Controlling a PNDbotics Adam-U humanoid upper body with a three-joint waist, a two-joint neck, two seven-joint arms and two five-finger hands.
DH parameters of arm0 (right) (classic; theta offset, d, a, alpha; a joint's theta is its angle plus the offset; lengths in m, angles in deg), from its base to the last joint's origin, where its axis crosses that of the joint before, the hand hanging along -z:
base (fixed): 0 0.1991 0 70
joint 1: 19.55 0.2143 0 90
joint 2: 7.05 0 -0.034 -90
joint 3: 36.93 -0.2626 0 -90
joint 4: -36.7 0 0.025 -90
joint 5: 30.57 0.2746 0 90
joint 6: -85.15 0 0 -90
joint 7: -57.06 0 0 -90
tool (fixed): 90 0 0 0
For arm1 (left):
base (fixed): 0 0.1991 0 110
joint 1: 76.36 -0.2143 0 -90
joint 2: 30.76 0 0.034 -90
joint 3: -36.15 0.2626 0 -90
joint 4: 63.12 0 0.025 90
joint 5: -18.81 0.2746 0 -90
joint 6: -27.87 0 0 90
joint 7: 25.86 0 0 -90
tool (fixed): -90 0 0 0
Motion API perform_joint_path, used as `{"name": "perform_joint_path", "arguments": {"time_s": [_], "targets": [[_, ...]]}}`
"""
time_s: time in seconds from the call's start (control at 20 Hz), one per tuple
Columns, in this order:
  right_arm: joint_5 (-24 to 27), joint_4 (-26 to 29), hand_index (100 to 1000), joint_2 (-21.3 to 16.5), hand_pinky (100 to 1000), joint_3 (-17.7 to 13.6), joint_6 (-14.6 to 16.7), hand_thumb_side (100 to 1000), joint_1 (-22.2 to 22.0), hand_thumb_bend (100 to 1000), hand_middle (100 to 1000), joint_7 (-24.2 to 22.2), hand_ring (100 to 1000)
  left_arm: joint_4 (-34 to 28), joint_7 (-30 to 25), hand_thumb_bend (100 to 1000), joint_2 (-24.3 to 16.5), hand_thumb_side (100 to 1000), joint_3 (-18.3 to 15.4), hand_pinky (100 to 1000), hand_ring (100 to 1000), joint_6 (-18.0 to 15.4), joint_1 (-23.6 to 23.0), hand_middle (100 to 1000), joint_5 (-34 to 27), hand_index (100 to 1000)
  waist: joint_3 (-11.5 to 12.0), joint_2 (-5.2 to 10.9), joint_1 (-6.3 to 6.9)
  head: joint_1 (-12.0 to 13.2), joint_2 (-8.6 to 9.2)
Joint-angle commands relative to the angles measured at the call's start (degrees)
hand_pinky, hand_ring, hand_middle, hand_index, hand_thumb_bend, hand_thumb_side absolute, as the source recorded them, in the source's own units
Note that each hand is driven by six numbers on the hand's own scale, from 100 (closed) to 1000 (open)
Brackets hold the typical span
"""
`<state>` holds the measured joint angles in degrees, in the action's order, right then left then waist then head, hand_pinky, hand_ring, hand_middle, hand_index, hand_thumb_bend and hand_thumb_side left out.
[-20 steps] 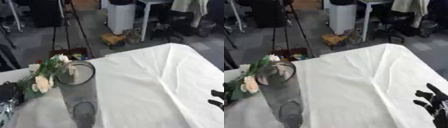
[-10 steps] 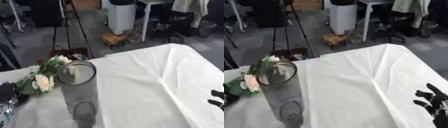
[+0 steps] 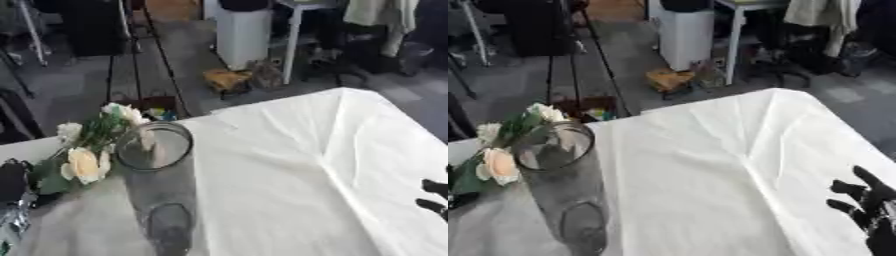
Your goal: Arrange flowers into the vase.
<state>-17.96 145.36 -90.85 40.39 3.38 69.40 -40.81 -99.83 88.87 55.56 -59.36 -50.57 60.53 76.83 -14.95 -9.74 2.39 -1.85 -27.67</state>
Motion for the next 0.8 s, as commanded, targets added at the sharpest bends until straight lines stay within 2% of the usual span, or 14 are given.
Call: {"name": "perform_joint_path", "arguments": {"time_s": [0.05, 0.45, 0.8], "targets": [[-0.12, 0.51, 962, -1.31, 774, -0.29, 0.0, 1000, -0.01, 100, 673, 0.03, 908, -2.23, 0.51, 1000, -1.33, 410, 0.27, 100, 100, -1.02, 1.03, 100, -0.96, 135, 0.1, 1.22, -0.33, -0.08, -0.38], [0.09, 0.25, 961, -1.33, 774, -0.43, -0.03, 1000, -0.6, 100, 673, 0.13, 908, -9.18, -0.03, 1000, -2.92, 385, 0.59, 100, 100, -3.17, 1.31, 100, -3.88, 142, 0.7, 2.45, -0.8, -0.5, -0.93], [0.15, -0.01, 961, -1.17, 774, -0.77, 0.01, 1000, -1.46, 100, 673, 0.42, 908, -18.53, -1.06, 1000, -5.25, 389, 0.73, 100, 100, -4.09, 1.33, 100, -8.31, 142, 1.67, 3.54, -1.43, -1.11, -1.17]]}}
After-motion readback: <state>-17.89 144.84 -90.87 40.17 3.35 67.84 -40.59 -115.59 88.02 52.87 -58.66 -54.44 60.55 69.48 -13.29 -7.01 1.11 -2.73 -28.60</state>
